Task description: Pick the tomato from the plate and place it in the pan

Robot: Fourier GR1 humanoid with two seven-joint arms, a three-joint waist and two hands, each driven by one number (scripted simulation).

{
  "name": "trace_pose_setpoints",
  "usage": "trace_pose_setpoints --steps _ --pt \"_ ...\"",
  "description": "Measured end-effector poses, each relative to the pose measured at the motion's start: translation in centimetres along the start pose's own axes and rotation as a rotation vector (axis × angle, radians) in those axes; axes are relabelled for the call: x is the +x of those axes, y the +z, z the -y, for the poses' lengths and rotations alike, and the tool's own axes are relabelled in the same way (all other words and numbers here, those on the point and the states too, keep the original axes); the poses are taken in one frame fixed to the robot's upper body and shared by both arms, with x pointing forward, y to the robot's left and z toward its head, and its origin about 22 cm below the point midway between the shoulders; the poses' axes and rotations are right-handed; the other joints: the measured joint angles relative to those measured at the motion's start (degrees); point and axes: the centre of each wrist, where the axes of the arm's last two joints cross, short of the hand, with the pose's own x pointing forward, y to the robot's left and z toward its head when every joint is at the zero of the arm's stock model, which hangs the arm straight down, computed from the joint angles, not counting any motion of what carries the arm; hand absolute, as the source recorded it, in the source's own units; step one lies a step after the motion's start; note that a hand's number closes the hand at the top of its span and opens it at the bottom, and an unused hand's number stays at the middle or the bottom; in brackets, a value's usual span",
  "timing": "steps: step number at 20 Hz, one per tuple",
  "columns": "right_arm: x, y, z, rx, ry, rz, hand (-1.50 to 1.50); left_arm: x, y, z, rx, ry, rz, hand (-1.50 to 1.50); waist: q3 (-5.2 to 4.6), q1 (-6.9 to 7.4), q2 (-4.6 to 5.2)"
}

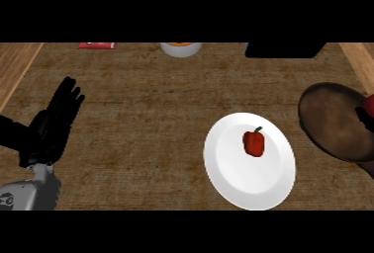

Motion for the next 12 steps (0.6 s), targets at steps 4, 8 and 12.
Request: trace_pose_setpoints --steps 4,8,12 --pt "-2.5 -0.8 -2.9 0.039 -0.034 0.029 1.50 0.1 -0.1 0.3 0.000 0.002 0.004 0.00 0.00 0.14 0.06" --pt "-4.2 -1.6 -5.8 0.078 -0.039 0.049 1.50 0.3 -0.3 1.0 -0.003 0.003 0.003 0.00 0.03 0.45 0.17" --pt "-5.5 -1.7 -8.0 0.127 -0.012 0.011 1.50 -0.3 -0.1 0.8 -0.011 0.000 0.003 0.00 0.04 0.79 0.28"
